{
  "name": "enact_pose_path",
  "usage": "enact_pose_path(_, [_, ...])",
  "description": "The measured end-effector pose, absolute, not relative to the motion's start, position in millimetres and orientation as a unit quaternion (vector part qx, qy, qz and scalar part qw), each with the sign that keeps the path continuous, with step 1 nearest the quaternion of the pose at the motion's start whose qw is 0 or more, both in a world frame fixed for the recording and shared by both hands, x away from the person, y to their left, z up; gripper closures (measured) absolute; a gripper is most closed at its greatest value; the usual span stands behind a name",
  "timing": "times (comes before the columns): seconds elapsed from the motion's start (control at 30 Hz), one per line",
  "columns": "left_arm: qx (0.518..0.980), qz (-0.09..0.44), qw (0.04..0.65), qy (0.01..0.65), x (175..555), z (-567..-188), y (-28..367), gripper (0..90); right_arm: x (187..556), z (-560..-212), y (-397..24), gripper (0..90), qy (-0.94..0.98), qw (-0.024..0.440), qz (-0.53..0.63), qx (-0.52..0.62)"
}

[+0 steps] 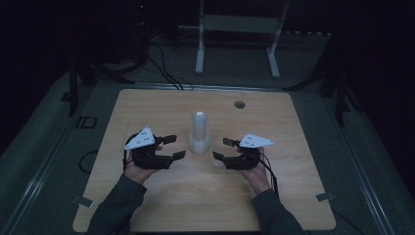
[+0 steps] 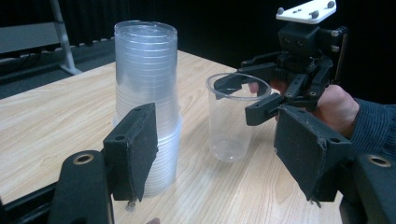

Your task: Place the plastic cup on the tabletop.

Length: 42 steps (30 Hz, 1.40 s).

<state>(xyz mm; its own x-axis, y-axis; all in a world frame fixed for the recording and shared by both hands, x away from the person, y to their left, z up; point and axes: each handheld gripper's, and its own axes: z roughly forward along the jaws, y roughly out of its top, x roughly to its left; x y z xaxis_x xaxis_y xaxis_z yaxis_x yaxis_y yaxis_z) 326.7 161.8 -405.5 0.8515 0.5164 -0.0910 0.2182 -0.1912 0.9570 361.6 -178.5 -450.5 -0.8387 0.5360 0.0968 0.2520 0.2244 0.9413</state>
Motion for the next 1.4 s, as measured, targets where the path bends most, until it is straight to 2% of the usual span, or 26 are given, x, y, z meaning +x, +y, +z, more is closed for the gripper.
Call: enact_pose_path(1.4, [0.762, 0.126, 0.588, 0.242, 326.7, -405.9, 161.5, 30.4, 369.3, -471.1, -175.3, 28.0, 0.790, 0.135, 0.536, 0.264])
